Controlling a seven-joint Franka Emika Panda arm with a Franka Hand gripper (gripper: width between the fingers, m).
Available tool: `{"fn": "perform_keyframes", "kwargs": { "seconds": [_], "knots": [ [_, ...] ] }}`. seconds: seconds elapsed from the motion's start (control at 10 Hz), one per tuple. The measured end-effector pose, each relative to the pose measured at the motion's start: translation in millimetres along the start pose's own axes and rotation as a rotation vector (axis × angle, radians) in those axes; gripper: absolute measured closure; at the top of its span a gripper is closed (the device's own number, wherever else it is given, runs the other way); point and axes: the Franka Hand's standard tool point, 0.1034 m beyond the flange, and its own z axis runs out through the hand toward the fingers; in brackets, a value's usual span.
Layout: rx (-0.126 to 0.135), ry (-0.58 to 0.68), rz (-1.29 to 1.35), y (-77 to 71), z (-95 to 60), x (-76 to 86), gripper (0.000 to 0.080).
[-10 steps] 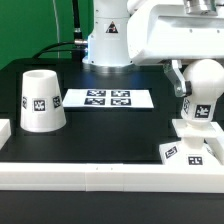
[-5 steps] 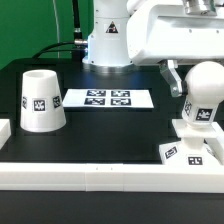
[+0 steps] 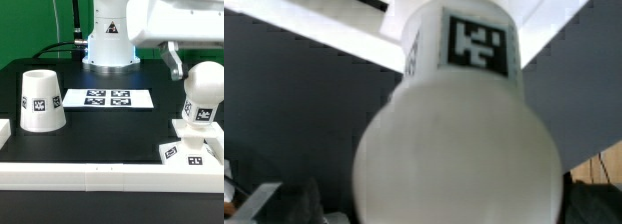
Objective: Assemble lamp
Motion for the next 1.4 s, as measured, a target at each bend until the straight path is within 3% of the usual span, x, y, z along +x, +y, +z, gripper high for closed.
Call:
{"fn": "perform_keyframes", "kwargs": {
  "seconds": [0.1, 0.5, 0.6, 0.7, 0.9, 1.2, 1.4],
  "knots": [
    [0.001, -0.007, 0.000, 2.2, -5.0, 4.4, 0.0101],
    [0.016, -0.047, 0.004, -1.8, -1.3, -0.1, 0.0101],
    [0.047, -0.140, 0.017, -8.3, 2.8, -6.9, 0.0101],
    [0.059, -0.176, 0.017, -6.6, 2.1, -2.2, 0.0101],
    [0.107, -0.340, 0.028, -10.4, 3.2, -8.7, 0.0101],
    [0.153, -0.506, 0.017, -6.6, 8.1, -14.2, 0.0101],
    [0.189, -0.656, 0.008, -13.1, 5.0, -15.8, 0.0101]
  ]
}}
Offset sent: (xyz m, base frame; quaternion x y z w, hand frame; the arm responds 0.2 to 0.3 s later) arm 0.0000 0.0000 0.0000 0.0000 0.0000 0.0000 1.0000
